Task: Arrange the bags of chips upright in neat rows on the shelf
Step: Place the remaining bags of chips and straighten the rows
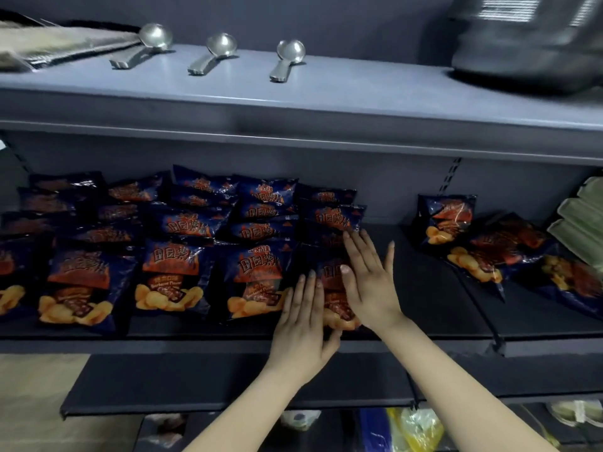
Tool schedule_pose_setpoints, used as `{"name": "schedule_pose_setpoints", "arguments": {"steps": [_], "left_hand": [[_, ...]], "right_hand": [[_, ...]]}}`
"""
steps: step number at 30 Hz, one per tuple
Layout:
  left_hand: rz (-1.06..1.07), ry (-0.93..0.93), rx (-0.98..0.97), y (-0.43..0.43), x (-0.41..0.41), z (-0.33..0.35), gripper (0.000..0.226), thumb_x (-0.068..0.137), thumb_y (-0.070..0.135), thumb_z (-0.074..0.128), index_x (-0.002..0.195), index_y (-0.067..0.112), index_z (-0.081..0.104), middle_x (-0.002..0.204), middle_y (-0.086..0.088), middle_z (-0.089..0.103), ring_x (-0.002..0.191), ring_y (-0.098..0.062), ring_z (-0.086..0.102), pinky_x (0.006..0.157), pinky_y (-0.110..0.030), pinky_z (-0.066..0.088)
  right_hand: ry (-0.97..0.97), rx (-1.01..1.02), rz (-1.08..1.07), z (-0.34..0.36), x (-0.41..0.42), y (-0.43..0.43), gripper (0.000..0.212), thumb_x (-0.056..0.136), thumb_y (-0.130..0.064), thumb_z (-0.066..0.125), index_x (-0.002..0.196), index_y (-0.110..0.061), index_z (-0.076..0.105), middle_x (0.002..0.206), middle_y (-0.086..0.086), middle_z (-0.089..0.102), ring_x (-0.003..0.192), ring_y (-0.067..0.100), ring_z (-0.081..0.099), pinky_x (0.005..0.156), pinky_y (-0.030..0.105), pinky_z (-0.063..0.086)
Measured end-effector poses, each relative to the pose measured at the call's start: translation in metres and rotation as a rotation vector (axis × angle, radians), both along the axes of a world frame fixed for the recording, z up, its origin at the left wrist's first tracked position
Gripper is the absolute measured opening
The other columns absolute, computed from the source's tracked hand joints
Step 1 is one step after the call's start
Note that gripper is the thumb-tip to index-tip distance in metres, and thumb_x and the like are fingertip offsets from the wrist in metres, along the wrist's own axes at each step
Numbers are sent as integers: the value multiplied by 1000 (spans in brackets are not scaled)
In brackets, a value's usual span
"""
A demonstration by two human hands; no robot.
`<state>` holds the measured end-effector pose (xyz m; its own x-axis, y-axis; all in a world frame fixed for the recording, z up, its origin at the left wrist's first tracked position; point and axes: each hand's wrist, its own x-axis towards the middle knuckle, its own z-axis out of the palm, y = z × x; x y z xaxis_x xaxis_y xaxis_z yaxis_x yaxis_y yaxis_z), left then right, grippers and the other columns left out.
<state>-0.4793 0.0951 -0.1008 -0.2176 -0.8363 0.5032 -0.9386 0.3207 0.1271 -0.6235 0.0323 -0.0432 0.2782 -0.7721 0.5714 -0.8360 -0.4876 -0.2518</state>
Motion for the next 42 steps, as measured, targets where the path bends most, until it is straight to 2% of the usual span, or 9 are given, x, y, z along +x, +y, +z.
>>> {"name": "schedule_pose_setpoints", "arguments": {"steps": [3, 5, 11, 15, 19, 28, 32, 35, 42], "left_hand": [[55, 26, -24, 12, 18, 1, 76, 88, 46, 38, 142, -4, 20, 151, -23, 17, 144, -29, 3, 117, -39, 6], [108, 25, -32, 18, 29, -1, 73, 88, 46, 38, 140, -2, 25, 152, -22, 15, 144, -30, -3, 116, -41, 4], [242, -40, 82, 16, 56, -8, 78, 87, 53, 38, 141, -3, 28, 151, -27, 18, 139, -46, 8, 113, -56, 12], [199, -107, 113, 9, 69, -8, 76, 87, 53, 36, 142, 0, 32, 153, -23, 16, 139, -43, 9, 109, -55, 16], [159, -108, 118, 8, 78, -13, 73, 86, 50, 36, 145, 7, 23, 155, -20, 10, 141, -41, 8, 110, -54, 19], [113, -91, 134, 7, 83, -17, 69, 90, 50, 38, 144, 10, 24, 155, -19, 7, 142, -39, 6, 114, -51, 15], [119, -94, 152, 6, 83, -16, 70, 90, 50, 36, 145, 11, 21, 156, -17, 1, 143, -38, -1, 116, -51, 7], [119, -8, 163, 10, 83, -7, 68, 90, 48, 35, 146, 13, 19, 157, -12, -1, 143, -35, -6, 111, -52, 5], [30, 106, 143, 9, 67, 31, 72, 91, 44, 30, 149, 11, 4, 157, -9, -9, 144, -25, -15, 115, -47, 0]], "right_hand": [[-91, -56, 17, 18, 14, 8, 56, 100, -41, 13, 146, -11, 26, 152, 1, 27, 144, 14, 12, 117, 44, -10], [-61, -61, 88, 25, 31, 17, 55, 100, -41, 14, 145, -14, 28, 152, 1, 27, 145, 16, 12, 117, 46, -8], [283, 22, 213, -2, 72, 32, 50, 99, -50, 12, 144, -34, 27, 157, -3, 18, 145, 17, 4, 114, 53, -7], [436, 55, 168, -20, 72, 27, 53, 100, -50, 10, 145, -32, 29, 157, -1, 17, 144, 18, 7, 113, 50, -8], [512, 62, 165, -25, 70, 22, 53, 100, -49, 8, 148, -30, 22, 159, -1, 10, 145, 17, -1, 113, 51, -11], [489, 83, 166, -25, 71, 22, 55, 100, -48, 6, 148, -27, 24, 158, -1, 13, 145, 18, 4, 112, 53, 0], [455, 124, 185, -23, 72, 24, 54, 99, -49, 6, 149, -30, 16, 158, -5, 3, 144, 13, -6, 113, 49, -10], [349, 148, 223, -18, 71, 24, 56, 97, -51, 0, 149, -33, 8, 157, -9, -4, 144, 9, -10, 114, 44, -16], [145, 59, 224, -2, 69, 32, 62, 97, -51, 5, 147, -16, 18, 156, -6, 8, 144, 10, -1, 115, 41, -15]]}}
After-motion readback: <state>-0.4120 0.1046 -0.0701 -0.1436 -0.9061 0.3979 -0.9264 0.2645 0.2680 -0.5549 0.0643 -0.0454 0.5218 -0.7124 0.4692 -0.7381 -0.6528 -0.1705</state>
